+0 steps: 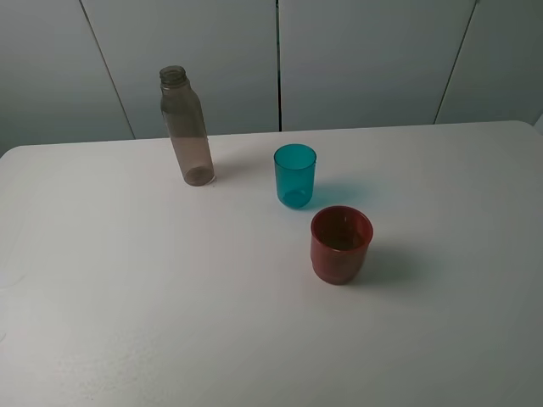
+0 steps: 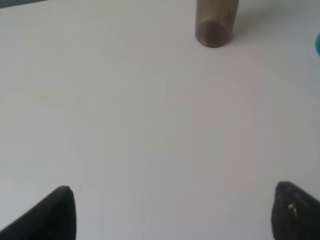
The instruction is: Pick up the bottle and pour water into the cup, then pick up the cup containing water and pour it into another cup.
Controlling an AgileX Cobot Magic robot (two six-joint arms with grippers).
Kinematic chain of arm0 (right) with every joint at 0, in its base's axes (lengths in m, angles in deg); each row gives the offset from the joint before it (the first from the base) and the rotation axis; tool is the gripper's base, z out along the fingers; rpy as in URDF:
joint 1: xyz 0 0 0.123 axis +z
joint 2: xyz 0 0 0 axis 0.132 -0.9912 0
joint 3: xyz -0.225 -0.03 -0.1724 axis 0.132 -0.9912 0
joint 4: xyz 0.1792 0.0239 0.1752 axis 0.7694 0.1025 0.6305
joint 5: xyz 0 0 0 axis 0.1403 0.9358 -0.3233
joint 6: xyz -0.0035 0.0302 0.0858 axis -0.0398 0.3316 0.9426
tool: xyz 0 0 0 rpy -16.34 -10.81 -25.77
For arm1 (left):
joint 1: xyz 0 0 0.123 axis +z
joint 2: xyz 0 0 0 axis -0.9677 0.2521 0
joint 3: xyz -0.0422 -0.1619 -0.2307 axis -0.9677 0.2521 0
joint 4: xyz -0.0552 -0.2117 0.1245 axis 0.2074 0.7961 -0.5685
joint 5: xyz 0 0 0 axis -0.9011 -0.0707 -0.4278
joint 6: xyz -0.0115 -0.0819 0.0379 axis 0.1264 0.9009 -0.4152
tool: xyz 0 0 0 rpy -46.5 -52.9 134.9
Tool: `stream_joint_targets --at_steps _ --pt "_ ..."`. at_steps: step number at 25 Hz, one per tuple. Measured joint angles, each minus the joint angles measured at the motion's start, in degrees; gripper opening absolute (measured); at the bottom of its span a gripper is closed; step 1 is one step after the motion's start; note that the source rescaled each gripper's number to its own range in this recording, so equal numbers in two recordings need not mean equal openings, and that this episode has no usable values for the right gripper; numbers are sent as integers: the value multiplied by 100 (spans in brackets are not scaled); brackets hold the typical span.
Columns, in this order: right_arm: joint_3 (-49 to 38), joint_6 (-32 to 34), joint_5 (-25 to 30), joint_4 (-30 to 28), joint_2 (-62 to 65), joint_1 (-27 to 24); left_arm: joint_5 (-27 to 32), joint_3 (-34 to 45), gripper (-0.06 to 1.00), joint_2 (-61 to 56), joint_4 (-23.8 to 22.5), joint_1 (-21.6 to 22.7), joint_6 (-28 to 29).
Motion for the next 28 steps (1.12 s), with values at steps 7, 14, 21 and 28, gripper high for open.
stream_joint_targets --at_steps 7,14,21,28 --pt "0 0 0 0 0 0 79 621 99 -2008 845 1965 -1271" --pt "0 0 0 0 0 0 62 1374 99 -2739 1660 2435 -1886" --pt "0 0 0 0 0 0 -86 1757 99 -3086 1892 2435 -2140" --pt "0 0 0 0 0 0 -88 1770 99 -3184 1760 2435 -1918"
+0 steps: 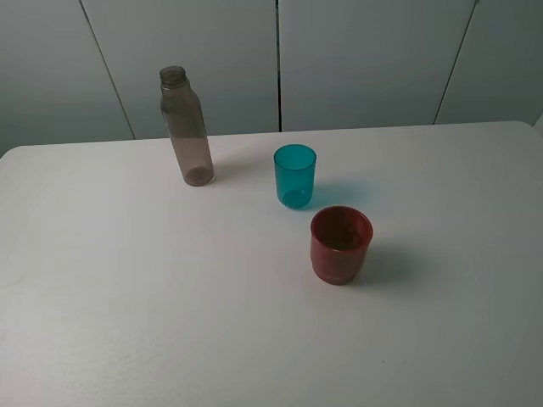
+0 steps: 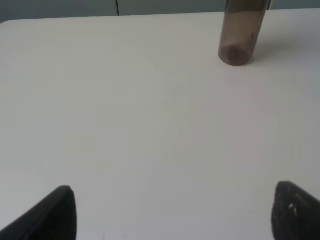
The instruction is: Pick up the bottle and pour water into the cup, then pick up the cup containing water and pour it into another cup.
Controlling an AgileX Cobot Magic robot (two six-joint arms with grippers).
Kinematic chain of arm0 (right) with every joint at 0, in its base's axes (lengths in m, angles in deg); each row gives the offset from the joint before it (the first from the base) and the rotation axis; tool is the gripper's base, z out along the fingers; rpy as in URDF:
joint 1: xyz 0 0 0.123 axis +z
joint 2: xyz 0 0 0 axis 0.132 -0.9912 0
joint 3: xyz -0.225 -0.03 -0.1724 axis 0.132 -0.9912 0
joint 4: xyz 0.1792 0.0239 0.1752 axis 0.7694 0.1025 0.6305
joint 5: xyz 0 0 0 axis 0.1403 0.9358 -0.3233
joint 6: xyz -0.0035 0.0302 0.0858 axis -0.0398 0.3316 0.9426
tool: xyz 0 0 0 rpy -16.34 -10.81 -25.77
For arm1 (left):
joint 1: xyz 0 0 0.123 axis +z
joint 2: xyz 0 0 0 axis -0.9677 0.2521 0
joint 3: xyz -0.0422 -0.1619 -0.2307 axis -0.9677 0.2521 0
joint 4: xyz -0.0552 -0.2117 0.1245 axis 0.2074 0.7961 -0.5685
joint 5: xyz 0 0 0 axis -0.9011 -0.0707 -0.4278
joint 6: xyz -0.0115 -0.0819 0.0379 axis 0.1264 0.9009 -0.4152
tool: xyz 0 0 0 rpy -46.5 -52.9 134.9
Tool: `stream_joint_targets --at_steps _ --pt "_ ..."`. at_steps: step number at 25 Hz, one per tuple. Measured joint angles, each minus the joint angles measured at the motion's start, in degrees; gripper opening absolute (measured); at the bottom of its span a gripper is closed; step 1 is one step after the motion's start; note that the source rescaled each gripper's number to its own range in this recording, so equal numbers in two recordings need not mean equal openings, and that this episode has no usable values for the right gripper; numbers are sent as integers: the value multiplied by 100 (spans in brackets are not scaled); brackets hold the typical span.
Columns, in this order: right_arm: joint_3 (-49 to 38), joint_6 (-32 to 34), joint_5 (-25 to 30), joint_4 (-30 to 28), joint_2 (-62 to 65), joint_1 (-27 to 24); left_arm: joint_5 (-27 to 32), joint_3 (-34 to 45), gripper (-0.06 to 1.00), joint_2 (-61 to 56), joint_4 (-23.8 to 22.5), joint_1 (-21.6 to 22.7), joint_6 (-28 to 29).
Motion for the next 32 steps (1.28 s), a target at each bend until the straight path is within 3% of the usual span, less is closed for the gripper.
stream_joint_targets --at_steps 5,10,32 --pt "0 0 0 0 0 0 0 0 99 -13 -72 0 34" --pt "0 0 0 0 0 0 0 0 99 -13 -475 0 263" --pt "0 0 0 0 0 0 0 0 99 -13 -371 0 90"
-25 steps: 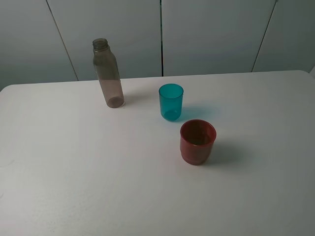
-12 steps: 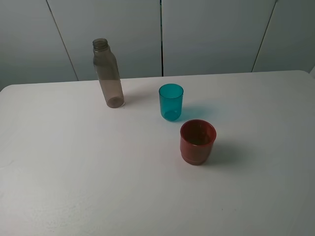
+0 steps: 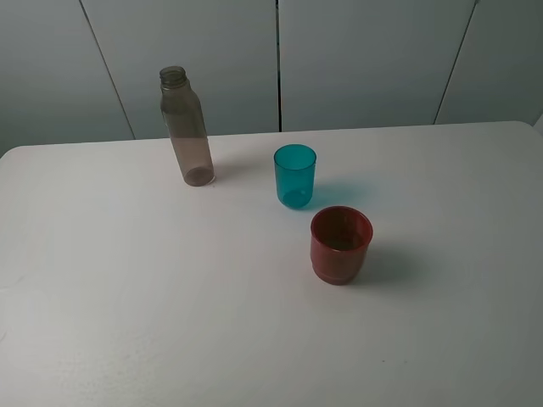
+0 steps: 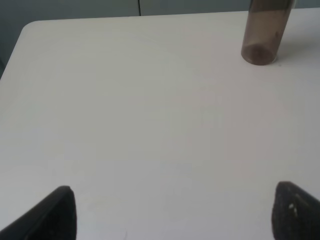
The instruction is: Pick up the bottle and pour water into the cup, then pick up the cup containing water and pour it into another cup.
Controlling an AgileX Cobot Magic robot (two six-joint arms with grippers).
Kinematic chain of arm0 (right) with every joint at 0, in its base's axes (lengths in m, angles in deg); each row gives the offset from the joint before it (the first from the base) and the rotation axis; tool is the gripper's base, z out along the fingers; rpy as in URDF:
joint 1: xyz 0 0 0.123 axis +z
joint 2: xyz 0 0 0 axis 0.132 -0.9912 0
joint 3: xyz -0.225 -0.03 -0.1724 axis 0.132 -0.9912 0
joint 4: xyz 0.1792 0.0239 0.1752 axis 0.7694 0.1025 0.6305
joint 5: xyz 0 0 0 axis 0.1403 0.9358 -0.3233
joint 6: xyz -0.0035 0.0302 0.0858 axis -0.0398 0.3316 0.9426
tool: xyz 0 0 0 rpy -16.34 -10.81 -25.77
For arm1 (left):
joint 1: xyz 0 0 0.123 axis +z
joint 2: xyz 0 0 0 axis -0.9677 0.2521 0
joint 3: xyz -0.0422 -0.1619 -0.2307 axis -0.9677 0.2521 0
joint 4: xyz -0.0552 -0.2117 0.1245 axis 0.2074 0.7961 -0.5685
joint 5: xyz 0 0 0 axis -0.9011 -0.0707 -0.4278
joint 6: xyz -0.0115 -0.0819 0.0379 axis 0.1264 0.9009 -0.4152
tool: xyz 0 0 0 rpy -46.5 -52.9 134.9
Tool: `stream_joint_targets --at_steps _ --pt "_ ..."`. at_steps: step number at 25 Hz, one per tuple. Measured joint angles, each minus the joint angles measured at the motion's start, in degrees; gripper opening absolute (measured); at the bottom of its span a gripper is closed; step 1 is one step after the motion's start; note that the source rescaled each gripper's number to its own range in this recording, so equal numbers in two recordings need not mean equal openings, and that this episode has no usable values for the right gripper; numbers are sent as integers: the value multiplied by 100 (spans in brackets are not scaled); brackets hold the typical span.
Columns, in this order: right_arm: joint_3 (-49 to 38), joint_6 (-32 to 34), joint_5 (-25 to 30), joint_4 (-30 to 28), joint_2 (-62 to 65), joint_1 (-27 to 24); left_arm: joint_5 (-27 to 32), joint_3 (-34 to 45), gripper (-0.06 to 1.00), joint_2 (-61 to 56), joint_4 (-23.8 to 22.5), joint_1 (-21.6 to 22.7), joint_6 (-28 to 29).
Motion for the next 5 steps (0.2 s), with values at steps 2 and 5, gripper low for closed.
stream_joint_targets --at_steps 2,5 --pt "0 0 0 0 0 0 0 0 99 0 0 0 0" --pt "0 0 0 0 0 0 0 0 99 0 0 0 0"
